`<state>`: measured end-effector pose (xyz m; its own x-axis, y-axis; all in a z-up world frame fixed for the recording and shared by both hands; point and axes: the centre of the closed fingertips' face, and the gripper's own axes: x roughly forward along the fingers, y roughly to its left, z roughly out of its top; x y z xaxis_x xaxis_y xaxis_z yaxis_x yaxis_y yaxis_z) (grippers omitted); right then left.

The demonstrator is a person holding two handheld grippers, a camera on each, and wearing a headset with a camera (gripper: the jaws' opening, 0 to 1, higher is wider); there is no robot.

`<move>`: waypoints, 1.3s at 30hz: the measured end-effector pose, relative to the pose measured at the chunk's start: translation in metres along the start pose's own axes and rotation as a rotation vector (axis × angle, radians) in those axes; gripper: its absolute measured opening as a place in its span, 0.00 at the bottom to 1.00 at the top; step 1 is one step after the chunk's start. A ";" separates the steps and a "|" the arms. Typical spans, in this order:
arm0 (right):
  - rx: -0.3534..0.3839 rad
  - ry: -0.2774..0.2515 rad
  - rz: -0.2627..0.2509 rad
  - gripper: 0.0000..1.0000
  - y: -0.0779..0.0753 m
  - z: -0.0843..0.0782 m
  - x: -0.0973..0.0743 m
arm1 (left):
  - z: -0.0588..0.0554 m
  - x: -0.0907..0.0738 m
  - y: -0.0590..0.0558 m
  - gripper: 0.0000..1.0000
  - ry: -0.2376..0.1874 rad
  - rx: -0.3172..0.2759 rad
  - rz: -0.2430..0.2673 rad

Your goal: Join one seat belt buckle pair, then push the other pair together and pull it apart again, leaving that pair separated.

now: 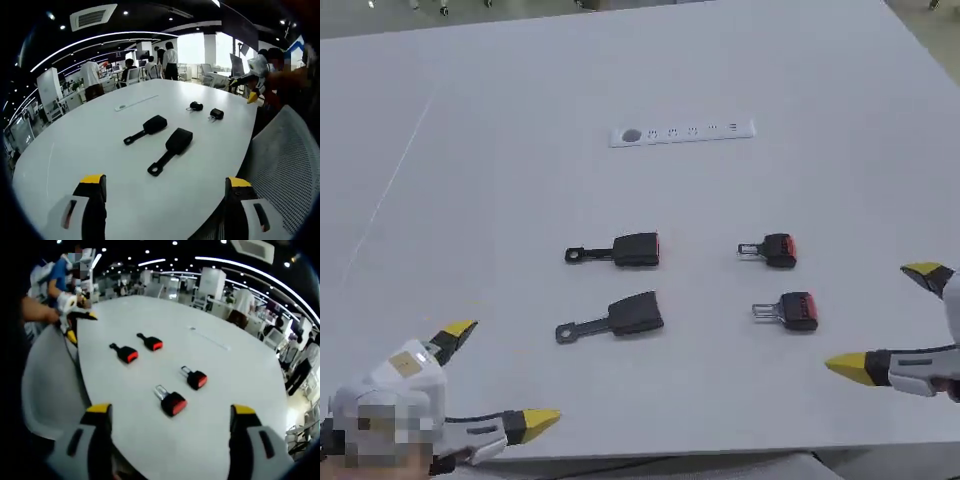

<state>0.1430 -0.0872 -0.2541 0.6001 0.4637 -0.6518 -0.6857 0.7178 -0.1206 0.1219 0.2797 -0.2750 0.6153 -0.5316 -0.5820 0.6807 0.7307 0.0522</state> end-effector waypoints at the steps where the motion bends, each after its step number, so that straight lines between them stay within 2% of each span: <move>1: 0.000 0.000 0.002 0.98 0.001 0.000 0.000 | 0.000 0.000 0.000 1.00 -0.001 0.001 0.000; 15: 0.014 -0.020 -0.009 1.00 -0.001 0.003 0.000 | 0.000 0.000 0.000 1.00 -0.001 -0.001 0.002; 18: -0.010 0.004 -0.002 1.00 0.001 0.000 0.000 | -0.001 -0.001 0.004 1.00 0.007 0.023 0.021; 20: -0.019 0.033 -0.001 0.98 0.002 -0.005 0.000 | -0.002 -0.001 0.005 1.00 0.008 0.017 0.022; 26: -0.027 0.057 0.002 0.95 0.002 -0.008 -0.002 | -0.001 -0.002 0.003 1.00 0.009 0.012 0.019; 33: -0.035 0.035 0.006 0.92 0.000 -0.002 -0.005 | 0.001 -0.004 0.004 1.00 0.006 0.024 0.016; 35: -0.043 0.034 0.004 0.91 -0.001 -0.001 -0.005 | -0.003 -0.006 0.007 0.99 0.031 0.071 0.023; 39: -0.050 0.033 0.003 0.90 -0.001 -0.001 -0.006 | -0.004 -0.006 0.008 0.98 0.027 0.056 0.015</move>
<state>0.1397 -0.0907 -0.2511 0.5849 0.4478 -0.6763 -0.7076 0.6893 -0.1555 0.1219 0.2903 -0.2740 0.6155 -0.5084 -0.6022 0.6928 0.7133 0.1058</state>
